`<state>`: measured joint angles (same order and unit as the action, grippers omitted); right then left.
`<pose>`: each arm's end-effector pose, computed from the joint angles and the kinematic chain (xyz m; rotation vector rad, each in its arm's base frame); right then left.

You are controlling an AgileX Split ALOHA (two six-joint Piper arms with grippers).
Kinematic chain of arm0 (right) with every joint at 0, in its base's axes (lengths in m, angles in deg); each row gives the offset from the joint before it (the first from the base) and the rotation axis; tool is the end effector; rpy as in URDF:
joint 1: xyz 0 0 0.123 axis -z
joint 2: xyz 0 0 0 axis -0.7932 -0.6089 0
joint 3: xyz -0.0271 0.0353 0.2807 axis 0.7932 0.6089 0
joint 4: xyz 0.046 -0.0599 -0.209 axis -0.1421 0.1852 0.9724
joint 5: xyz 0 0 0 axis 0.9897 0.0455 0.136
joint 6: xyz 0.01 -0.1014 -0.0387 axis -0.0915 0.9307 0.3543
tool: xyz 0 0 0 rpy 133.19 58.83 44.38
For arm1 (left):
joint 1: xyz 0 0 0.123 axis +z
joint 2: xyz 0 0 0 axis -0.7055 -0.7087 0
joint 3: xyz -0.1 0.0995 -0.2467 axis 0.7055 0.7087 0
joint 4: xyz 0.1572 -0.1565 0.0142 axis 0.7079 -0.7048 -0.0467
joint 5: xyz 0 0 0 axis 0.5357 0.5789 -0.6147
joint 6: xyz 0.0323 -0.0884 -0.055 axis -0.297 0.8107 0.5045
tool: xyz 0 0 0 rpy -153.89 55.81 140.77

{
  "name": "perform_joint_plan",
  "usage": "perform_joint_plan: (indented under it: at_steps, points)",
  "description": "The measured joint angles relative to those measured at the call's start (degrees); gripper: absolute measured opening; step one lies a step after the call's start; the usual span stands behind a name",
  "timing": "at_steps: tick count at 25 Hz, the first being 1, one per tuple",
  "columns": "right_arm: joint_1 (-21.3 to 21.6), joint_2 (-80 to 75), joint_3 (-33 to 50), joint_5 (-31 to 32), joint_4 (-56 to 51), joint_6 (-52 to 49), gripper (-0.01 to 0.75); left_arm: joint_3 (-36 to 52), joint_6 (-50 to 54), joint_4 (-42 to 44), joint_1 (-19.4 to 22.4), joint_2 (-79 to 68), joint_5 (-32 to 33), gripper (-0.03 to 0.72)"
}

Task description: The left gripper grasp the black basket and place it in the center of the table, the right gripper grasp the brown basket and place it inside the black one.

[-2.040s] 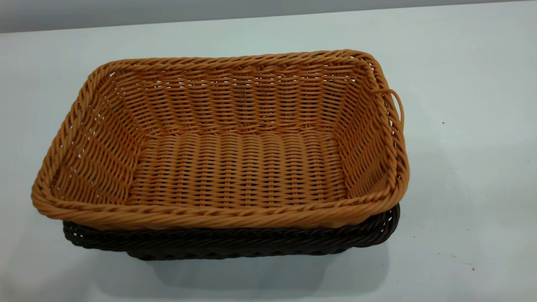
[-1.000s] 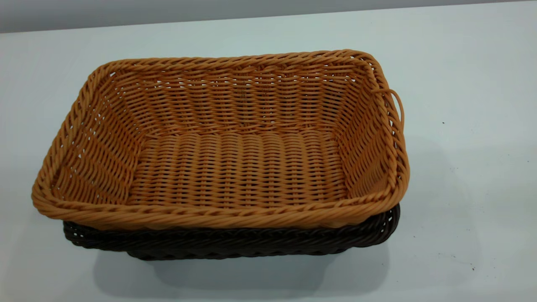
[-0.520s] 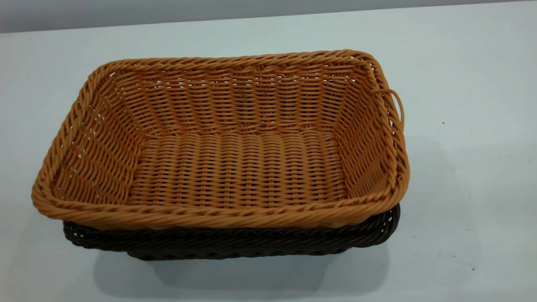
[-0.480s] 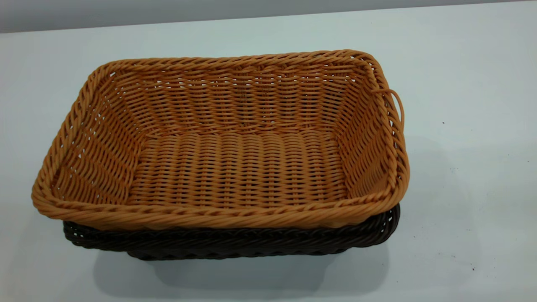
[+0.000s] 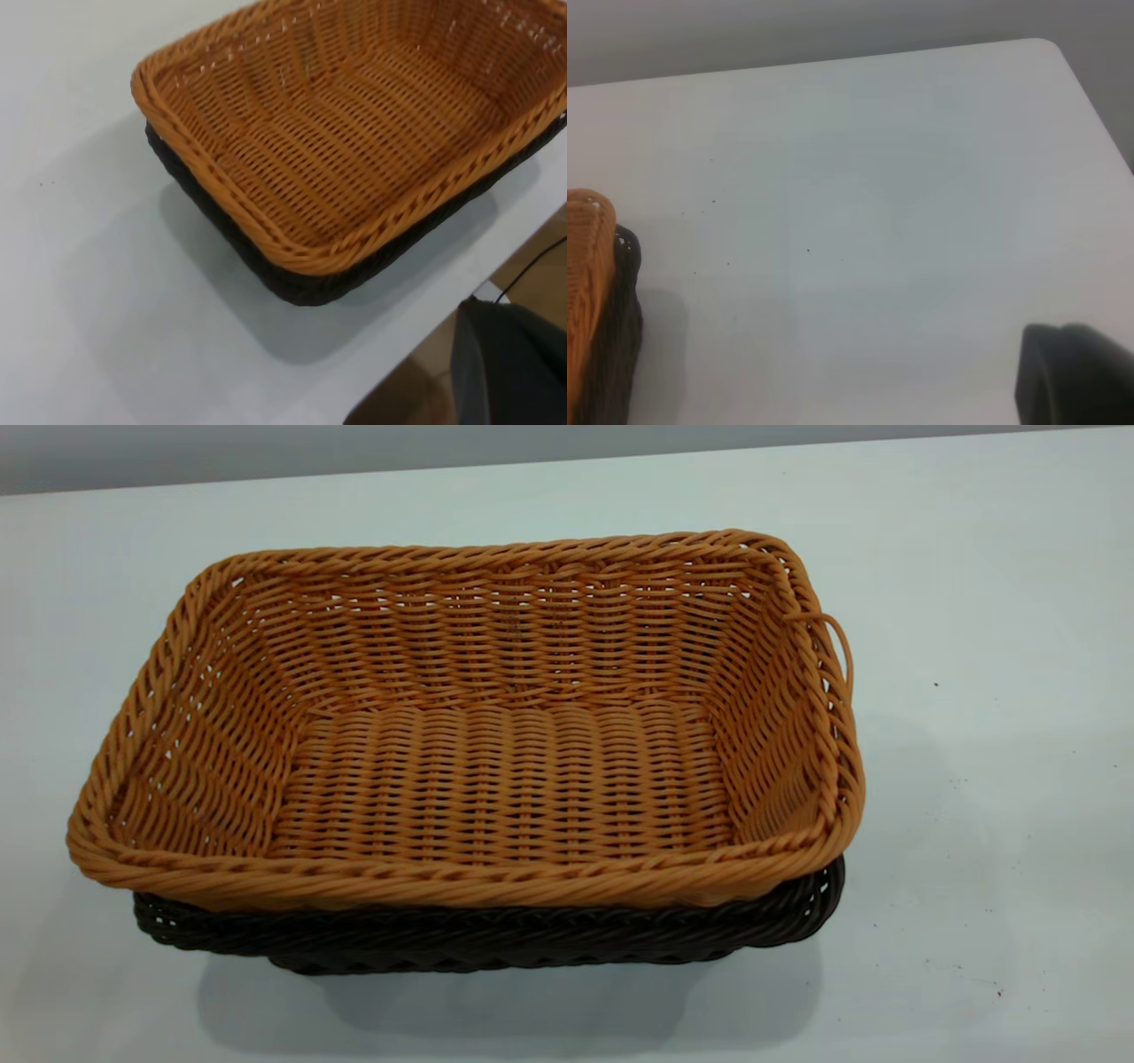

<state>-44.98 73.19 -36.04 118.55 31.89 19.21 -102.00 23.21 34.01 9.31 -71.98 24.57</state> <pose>-0.0119 0.0079 0.2510 0.0648 2.0537 -0.0438 -0.0060 -0.0039 0.2439 0.7643 2.0423 -0.3856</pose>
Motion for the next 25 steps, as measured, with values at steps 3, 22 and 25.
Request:
perform_joint_plan:
  at_steps: [3,22,25]
  points:
    - [0.0,0.0,0.0,0.0,0.0,0.0,0.003,0.6,0.0,0.1,0.0,0.4,0.9,-0.001]
    - [0.0,0.0,0.0,0.0,-0.3,0.0,0.003,0.4,-0.2,0.0,0.0,0.4,0.8,-0.001]
    - [0.0,0.0,0.0,0.0,-0.3,0.0,0.003,0.4,-0.2,0.0,1.0,0.4,0.8,-0.001]
